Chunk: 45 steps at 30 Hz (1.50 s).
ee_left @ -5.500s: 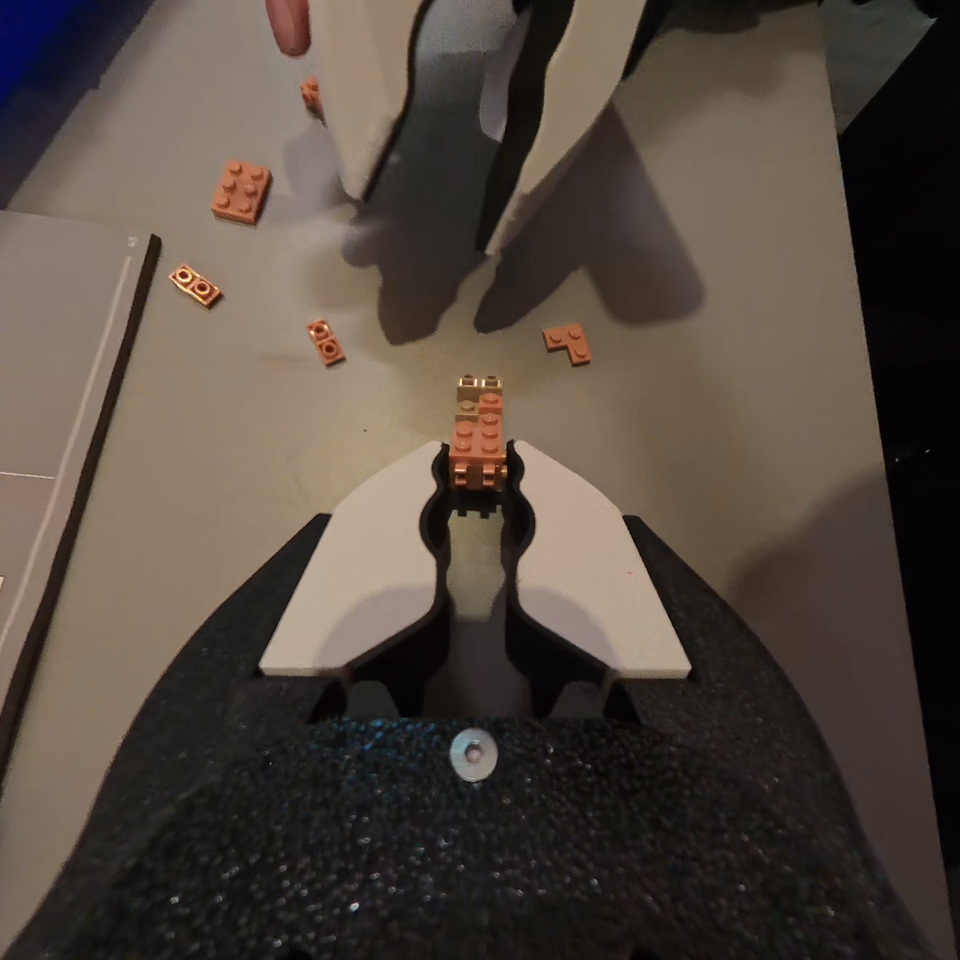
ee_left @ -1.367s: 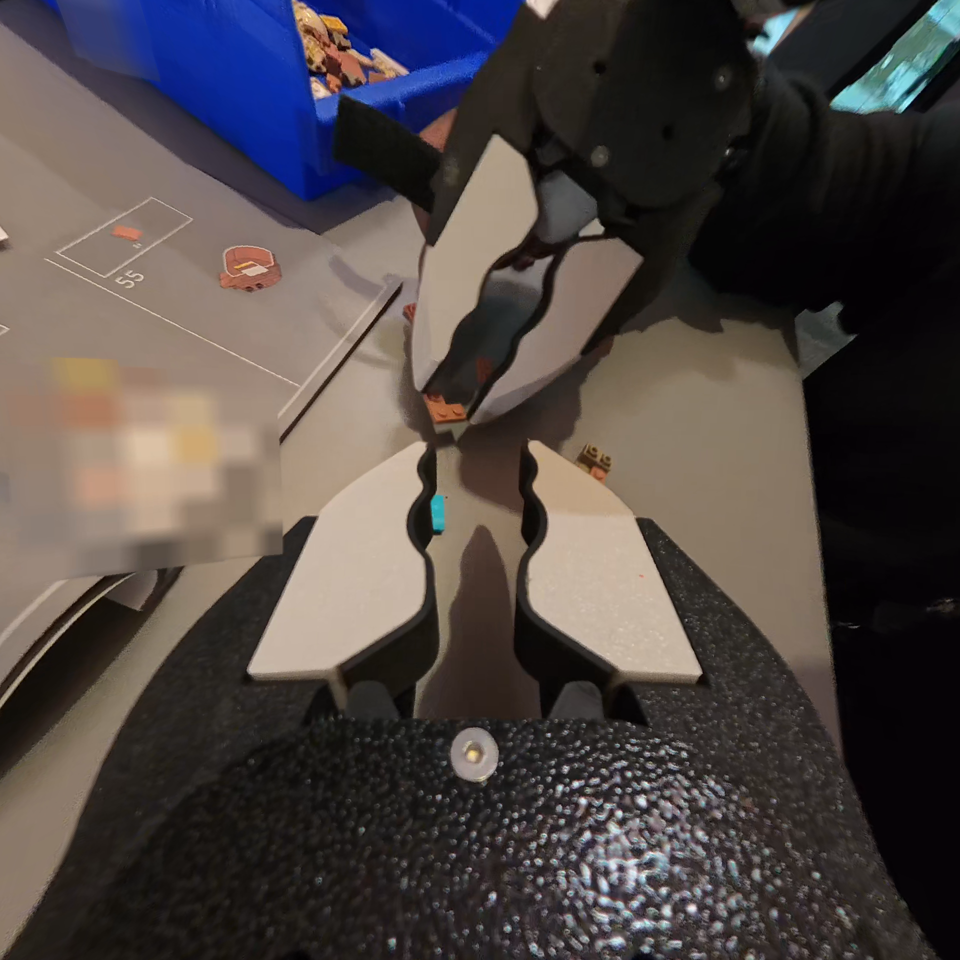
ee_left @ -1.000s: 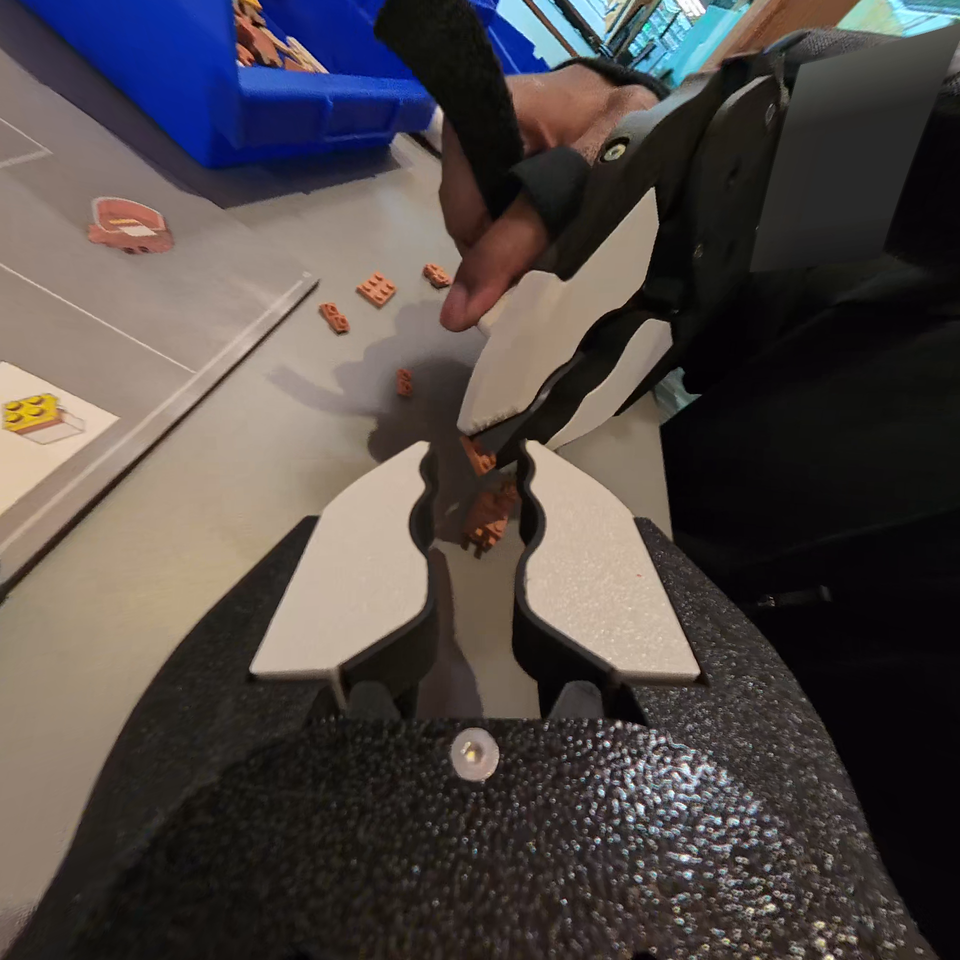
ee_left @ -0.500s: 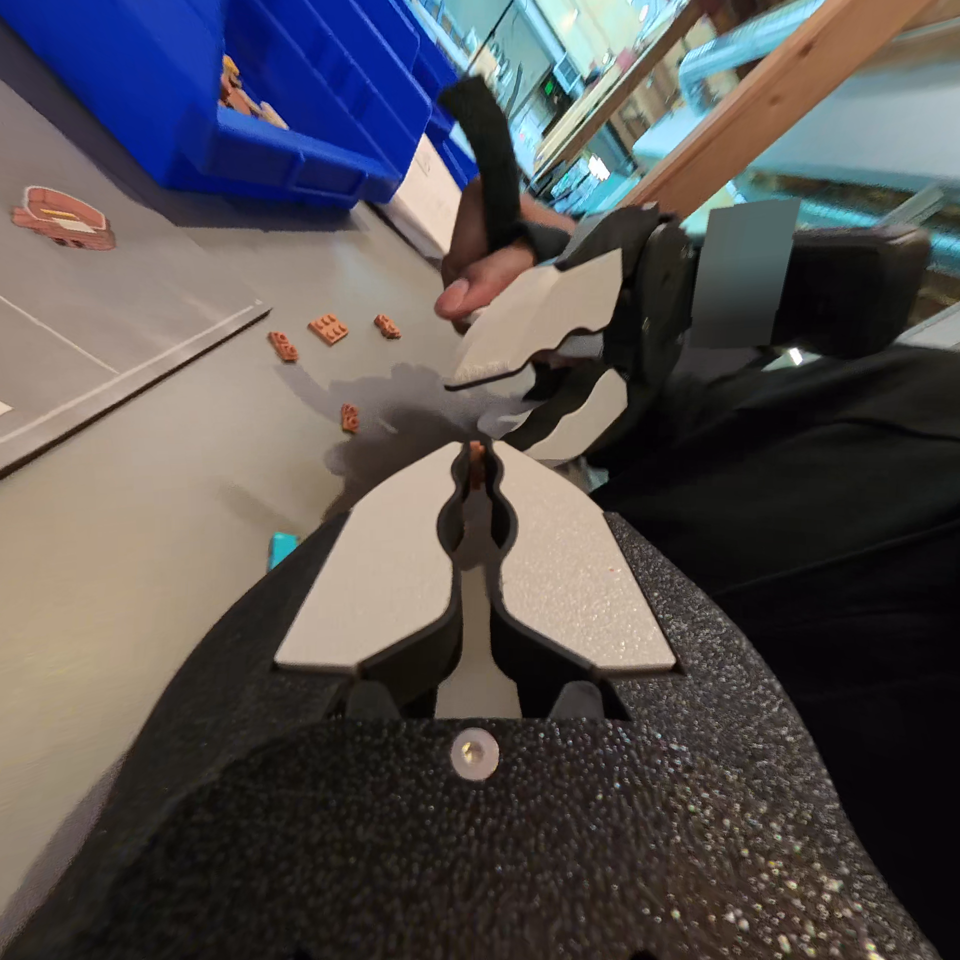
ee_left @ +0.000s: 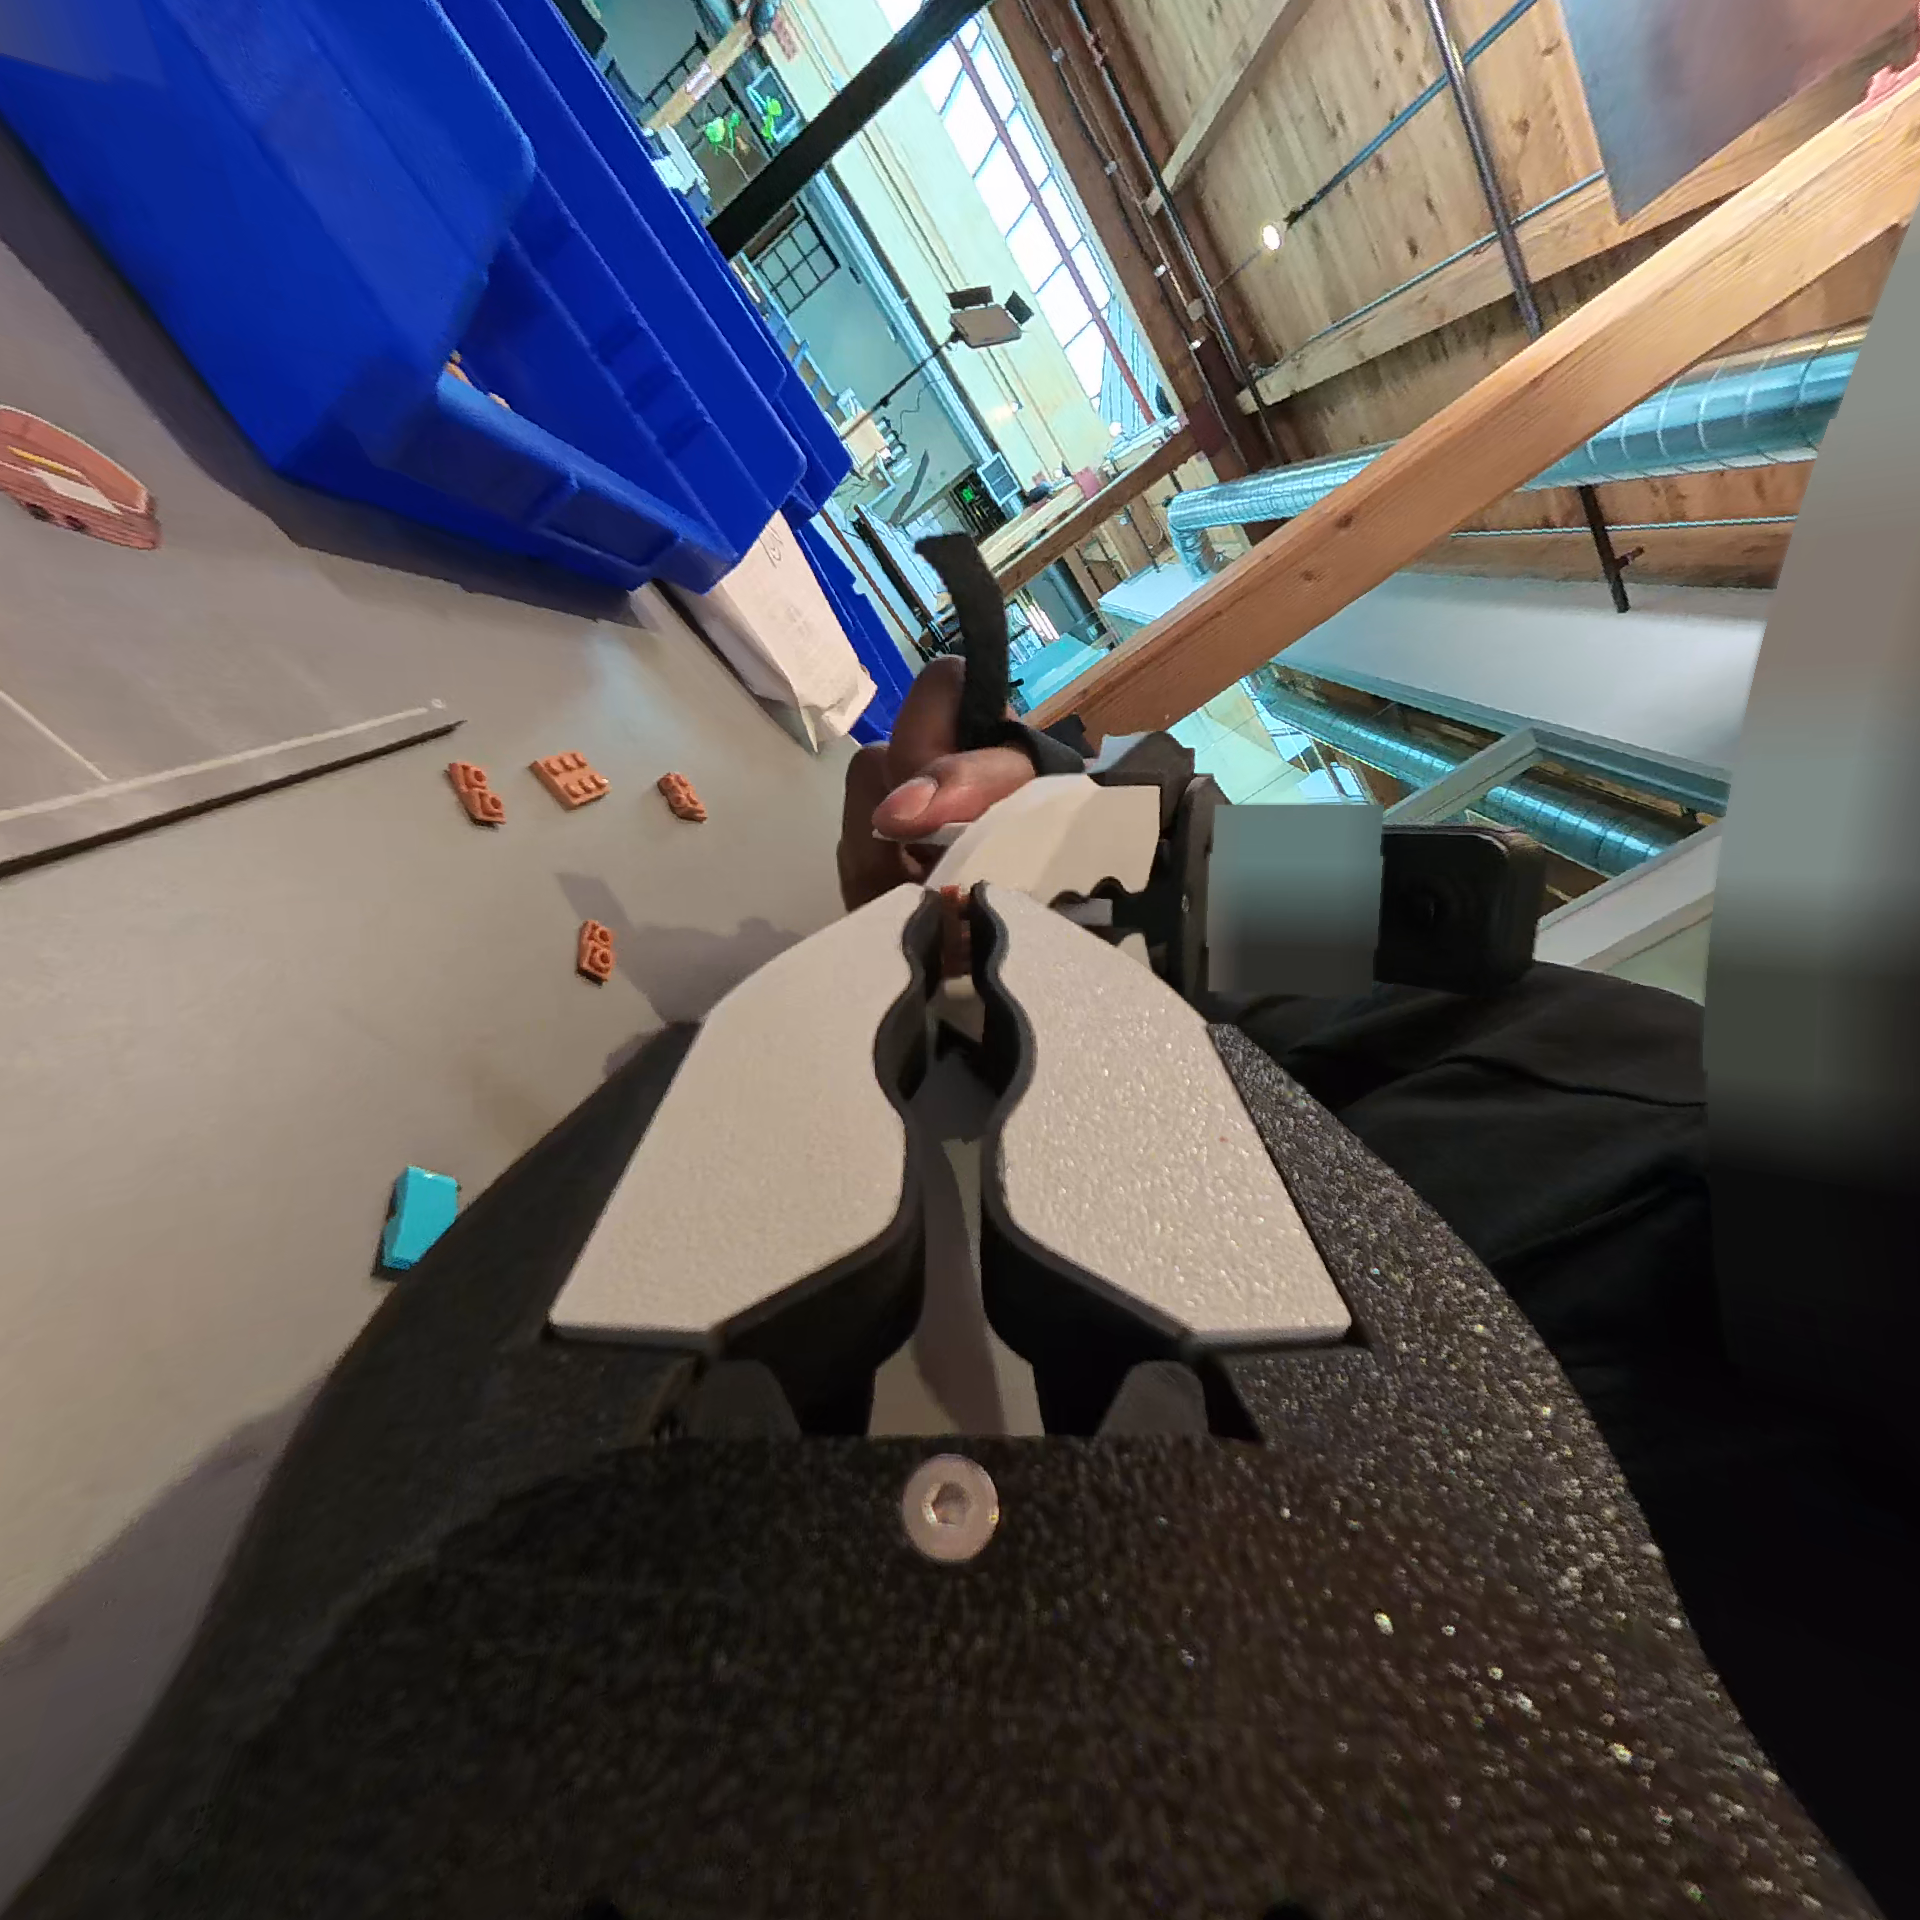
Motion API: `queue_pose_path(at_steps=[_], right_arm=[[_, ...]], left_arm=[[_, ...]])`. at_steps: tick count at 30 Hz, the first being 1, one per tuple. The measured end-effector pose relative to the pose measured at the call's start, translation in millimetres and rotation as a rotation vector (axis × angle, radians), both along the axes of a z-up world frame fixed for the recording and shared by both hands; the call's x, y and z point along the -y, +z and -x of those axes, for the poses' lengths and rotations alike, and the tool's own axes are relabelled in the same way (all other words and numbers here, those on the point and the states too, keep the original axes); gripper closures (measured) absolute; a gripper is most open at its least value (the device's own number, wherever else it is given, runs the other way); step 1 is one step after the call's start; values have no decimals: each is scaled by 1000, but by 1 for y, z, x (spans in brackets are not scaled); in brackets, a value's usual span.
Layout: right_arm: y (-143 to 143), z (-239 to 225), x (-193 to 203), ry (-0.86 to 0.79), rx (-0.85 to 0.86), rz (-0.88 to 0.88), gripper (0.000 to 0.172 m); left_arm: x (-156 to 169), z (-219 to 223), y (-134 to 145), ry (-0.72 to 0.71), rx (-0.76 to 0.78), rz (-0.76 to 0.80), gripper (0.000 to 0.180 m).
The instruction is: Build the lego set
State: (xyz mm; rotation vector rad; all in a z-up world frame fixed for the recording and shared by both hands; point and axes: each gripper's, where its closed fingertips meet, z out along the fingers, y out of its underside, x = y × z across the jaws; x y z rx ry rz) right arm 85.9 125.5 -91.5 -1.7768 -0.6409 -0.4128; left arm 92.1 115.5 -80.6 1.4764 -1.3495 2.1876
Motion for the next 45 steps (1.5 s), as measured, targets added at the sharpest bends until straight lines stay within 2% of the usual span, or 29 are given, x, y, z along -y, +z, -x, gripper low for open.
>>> queue_pose_path(at_steps=[3, 5, 7, 11, 13, 15, 23, 30, 33, 35, 37, 41, 45], right_arm=[[1, 1, 3, 23, -4, -14, 164], [0, 1, 4, 36, -17, -1, 164], [-2, 2, 7, 64, -47, 26, 164], [-17, 9, 15, 143, -126, 143, 164], [-24, 13, 19, 176, -138, 184, 164], [-29, 16, 21, 198, -144, 214, 164], [-29, 26, 23, 250, -175, 218, 164], [-31, 27, 23, 258, -210, 235, 164], [-36, 25, 25, 249, -212, 262, 163], [-41, 20, 29, 228, -217, 299, 154], [-44, 17, 38, 218, -272, 337, 148], [-47, 17, 48, 206, -373, 374, 148], [-67, 15, 46, 158, -322, 467, 147]], left_arm=[[3, 1, 2, -20, 26, -16, 176], [4, 3, 0, -46, 54, -82, 174], [2, 4, -4, -55, 99, -209, 164], [-4, 11, -3, -49, 295, -537, 149], [-3, 16, -12, -70, 372, -722, 146], [1, 21, -20, -107, 412, -832, 145], [19, 30, -36, -208, 476, -955, 158], [20, 29, -37, -184, 525, -1017, 164], [20, 29, -42, -203, 505, -1022, 165], [19, 30, -49, -221, 488, -1046, 165], [20, 31, -53, -243, 477, -1060, 165], [24, 35, -62, -300, 450, -1089, 165], [25, 34, -69, -319, 421, -1119, 165]])
